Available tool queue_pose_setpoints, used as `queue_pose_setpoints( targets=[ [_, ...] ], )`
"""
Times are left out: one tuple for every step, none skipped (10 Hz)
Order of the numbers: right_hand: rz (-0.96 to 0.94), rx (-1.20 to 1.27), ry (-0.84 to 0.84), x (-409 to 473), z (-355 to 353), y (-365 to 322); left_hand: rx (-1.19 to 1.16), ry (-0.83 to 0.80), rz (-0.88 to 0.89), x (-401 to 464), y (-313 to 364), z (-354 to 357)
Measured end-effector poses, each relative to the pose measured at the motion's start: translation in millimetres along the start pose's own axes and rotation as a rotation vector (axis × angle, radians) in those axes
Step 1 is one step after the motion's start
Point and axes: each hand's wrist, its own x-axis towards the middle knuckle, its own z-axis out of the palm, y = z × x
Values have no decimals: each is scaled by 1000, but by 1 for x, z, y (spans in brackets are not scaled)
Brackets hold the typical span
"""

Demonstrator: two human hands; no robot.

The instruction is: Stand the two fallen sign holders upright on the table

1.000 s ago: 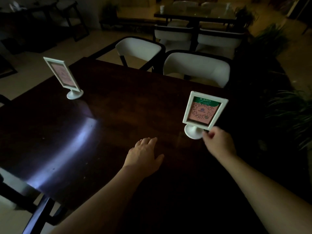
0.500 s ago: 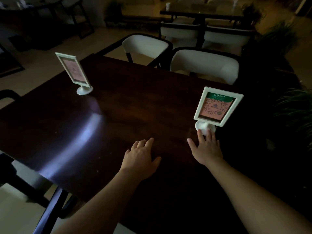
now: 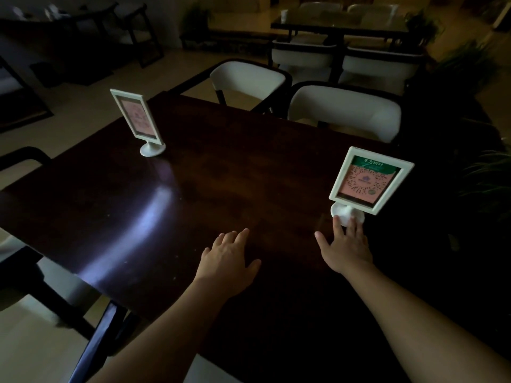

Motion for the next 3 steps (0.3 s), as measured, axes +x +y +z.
queue_pose_setpoints(
  targets=[
    [-58,-11,60,-11,-6,8,-18,-15,8,-7,-5,-11],
    [-128,42,123,-30,-12,11,-56,4,33,-16,-11,-20],
    [-202,300,120,-64,-23,8,-86,35,72,-30,-25,-44]
  ],
)
